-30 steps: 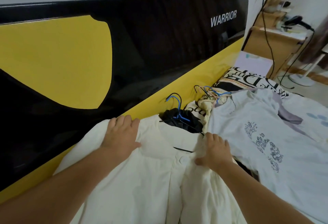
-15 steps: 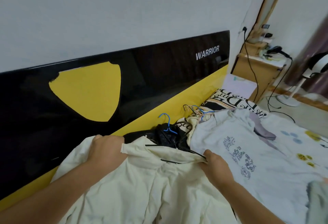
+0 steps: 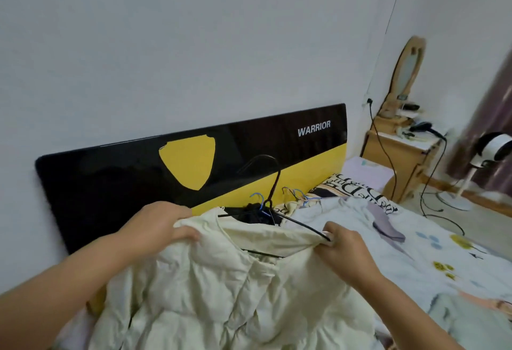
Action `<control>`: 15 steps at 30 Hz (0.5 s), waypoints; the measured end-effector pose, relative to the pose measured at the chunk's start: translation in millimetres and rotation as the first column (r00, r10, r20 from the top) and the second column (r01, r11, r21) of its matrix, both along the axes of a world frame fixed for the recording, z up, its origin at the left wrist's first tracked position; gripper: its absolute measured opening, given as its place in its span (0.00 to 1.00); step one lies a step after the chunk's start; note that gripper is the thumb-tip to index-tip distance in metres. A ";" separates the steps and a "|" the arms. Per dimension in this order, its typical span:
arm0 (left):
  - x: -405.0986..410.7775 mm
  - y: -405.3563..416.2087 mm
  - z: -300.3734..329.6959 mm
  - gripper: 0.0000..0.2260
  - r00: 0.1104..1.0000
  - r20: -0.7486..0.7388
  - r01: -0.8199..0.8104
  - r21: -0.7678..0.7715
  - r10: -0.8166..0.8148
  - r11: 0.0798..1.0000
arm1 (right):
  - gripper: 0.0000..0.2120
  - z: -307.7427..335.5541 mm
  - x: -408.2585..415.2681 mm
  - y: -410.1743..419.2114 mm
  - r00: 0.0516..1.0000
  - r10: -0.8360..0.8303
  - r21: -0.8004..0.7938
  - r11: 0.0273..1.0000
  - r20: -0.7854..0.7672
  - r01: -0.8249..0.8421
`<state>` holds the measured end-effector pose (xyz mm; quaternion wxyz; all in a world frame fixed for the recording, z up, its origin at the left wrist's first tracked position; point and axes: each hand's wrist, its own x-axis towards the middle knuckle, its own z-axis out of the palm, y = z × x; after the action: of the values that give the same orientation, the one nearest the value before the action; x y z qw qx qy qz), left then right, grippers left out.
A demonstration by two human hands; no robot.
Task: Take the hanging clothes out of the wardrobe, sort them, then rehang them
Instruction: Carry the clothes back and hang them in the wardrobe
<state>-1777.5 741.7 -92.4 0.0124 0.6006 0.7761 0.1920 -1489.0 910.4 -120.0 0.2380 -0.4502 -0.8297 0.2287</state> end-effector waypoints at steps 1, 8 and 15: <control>12.8 -18.6 6.6 0.28 1.000 -0.022 -0.016 0.040 0.017 0.999 | 0.17 8.5 10.6 -12.8 0.999 0.020 0.006 1.000 -0.028 -0.019; 94.4 -132.5 43.8 0.23 0.956 -0.134 -0.209 0.312 0.261 0.927 | 0.17 65.0 64.7 -98.6 0.980 0.190 0.141 0.973 -0.062 -0.180; 147.1 -241.6 67.3 0.28 0.890 -0.091 -0.364 0.450 0.448 0.815 | 0.17 118.7 93.8 -174.0 0.936 0.349 0.294 0.900 -0.039 -0.323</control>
<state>-1630.4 500.0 -25.1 -0.2340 0.4243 0.8239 0.2939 -1395.1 736.4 -1.4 0.2940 -0.2510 -0.9073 0.1656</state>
